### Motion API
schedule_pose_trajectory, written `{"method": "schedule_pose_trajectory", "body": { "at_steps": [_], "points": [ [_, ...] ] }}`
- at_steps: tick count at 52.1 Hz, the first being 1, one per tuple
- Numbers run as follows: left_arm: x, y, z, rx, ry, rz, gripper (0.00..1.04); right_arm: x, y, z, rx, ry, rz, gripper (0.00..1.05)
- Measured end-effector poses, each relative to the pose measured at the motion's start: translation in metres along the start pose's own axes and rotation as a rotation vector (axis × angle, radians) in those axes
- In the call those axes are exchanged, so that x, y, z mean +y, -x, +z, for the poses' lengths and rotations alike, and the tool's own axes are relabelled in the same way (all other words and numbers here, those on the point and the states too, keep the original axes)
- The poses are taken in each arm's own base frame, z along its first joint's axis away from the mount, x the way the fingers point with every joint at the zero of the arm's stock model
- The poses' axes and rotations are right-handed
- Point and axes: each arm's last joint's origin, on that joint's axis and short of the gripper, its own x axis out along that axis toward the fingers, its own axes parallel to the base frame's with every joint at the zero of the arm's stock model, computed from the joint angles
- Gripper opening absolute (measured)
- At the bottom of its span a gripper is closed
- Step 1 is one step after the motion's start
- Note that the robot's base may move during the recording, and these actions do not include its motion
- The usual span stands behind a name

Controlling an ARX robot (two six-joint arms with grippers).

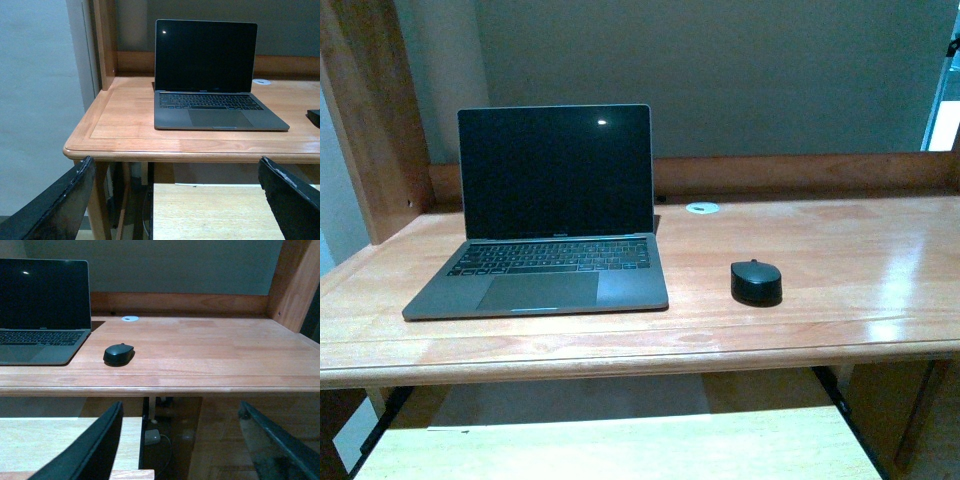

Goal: Place mouse

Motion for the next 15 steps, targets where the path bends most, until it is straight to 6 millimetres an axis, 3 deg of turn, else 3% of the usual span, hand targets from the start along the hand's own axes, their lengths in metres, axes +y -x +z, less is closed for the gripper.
{"method": "schedule_pose_trajectory", "body": {
  "at_steps": [4, 6, 15],
  "points": [
    [0.0000, 0.0000, 0.0000, 0.000, 0.000, 0.000, 0.98, 0.0000, 0.0000, 0.0000, 0.000, 0.000, 0.000, 0.96],
    [0.0000, 0.0000, 0.0000, 0.000, 0.000, 0.000, 0.98, 0.0000, 0.0000, 0.0000, 0.000, 0.000, 0.000, 1.00],
    [0.0000, 0.0000, 0.0000, 0.000, 0.000, 0.000, 0.98, 0.0000, 0.0000, 0.0000, 0.000, 0.000, 0.000, 0.98]
  ]
}}
